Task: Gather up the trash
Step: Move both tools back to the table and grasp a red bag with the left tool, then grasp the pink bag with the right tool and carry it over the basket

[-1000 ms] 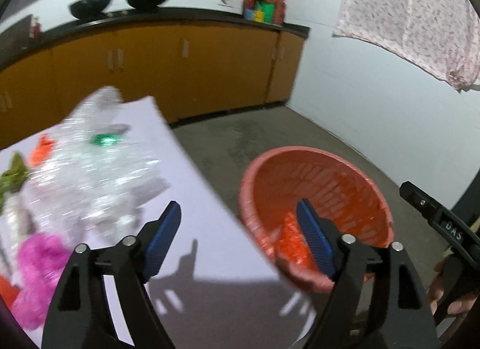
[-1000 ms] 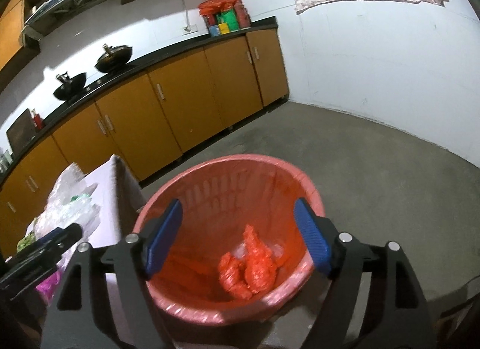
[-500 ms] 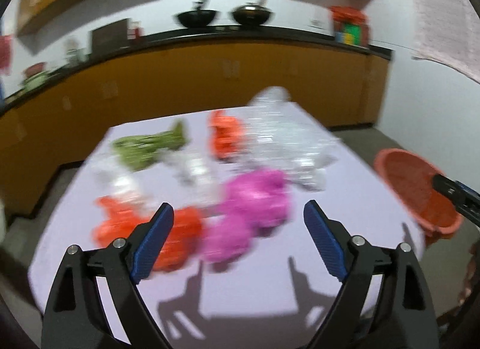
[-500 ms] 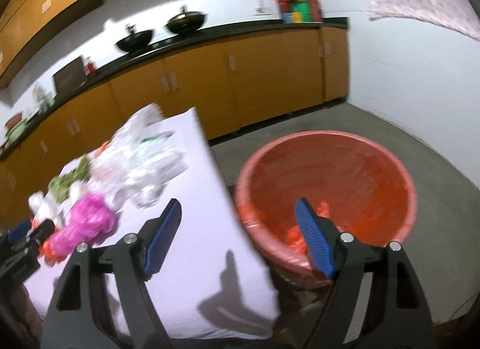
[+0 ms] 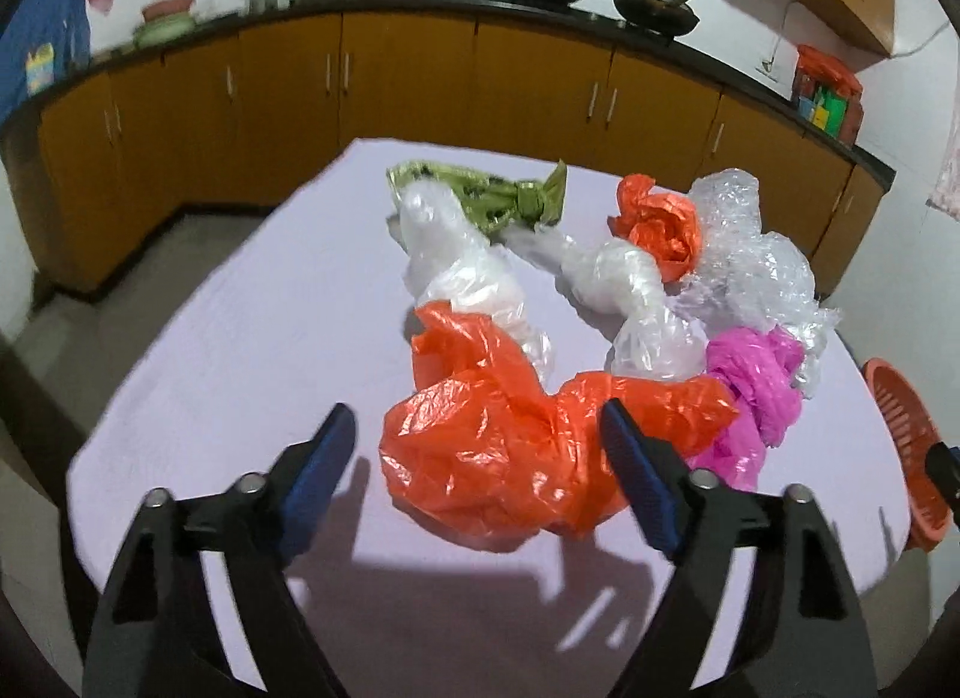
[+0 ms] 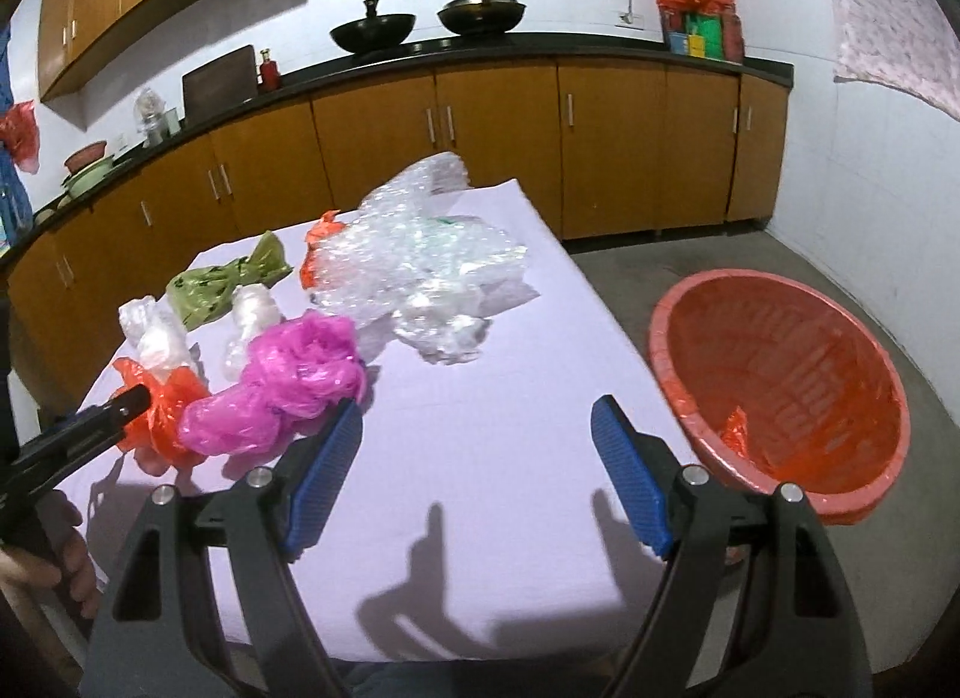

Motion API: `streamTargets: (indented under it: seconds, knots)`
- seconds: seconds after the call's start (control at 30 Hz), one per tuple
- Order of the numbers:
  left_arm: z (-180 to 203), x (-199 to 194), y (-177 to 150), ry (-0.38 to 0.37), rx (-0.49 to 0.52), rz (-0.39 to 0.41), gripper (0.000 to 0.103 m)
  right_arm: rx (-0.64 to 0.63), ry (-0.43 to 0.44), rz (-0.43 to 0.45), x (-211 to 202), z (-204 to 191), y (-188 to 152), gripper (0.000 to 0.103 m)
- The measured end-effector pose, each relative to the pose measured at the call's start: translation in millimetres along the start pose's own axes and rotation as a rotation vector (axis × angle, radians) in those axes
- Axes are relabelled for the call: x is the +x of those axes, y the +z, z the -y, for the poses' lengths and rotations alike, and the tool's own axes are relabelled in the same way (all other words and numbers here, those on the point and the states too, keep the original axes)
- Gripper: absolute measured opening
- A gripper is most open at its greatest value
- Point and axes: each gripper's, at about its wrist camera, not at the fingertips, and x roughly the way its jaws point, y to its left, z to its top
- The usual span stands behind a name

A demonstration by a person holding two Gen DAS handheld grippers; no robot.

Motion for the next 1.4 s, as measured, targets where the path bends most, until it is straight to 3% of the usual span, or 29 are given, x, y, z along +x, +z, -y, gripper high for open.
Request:
streamTargets:
  seconds: [0.07, 0.2, 0.37, 0.47, 0.63, 0.87, 1.1, 1.17, 1.3, 1.4]
  knots:
    - [-2.4, 8.6, -1.4, -0.024, -0.005, -0.026, 0.067, -0.004, 0.005, -0.003, 2.6, -3.4, 0.3, 0.077]
    - [-6.0, 9.8, -5.1, -0.07, -0.01, -0.025, 0.059, -0.026, 0.014, -0.01, 7.5, -15.7, 0.9, 0.077]
    - [-4.3, 9.4, -7.8, -0.106, 0.017, -0.006, 0.029, -0.062, 0.039, -0.021, 15.1, -35.1, 1.1, 0.077]
    - [-5.6, 8.2, -9.0, -0.107, 0.031, 0.005, 0.02, -0.077, 0.053, -0.024, 20.1, -46.3, 2.7, 0.077]
    - [-14.3, -0.4, -3.1, -0.118, 0.016, 0.038, 0.017, -0.07, 0.072, -0.029, 30.9, -57.2, 10.0, 0.076]
    - [-23.4, -27.3, 11.0, -0.138, 0.017, 0.127, 0.017, -0.049, 0.099, -0.084, 61.5, -73.2, 17.9, 0.065]
    - [-27.4, -36.4, 21.5, -0.128, 0.012, 0.172, 0.017, -0.077, 0.105, -0.11, 82.6, -97.2, 21.1, 0.064]
    - [-27.9, -36.9, 22.8, -0.125, 0.006, 0.175, 0.017, -0.106, 0.098, -0.126, 89.9, -104.1, 20.0, 0.053]
    - [-27.3, -38.2, 24.4, -0.123, 0.0, 0.179, 0.017, -0.129, 0.105, -0.133, 92.5, -104.5, 14.7, 0.041]
    - [-25.5, -39.2, 24.6, -0.123, -0.003, 0.181, 0.017, -0.131, 0.131, -0.123, 86.3, -101.7, 15.1, 0.024]
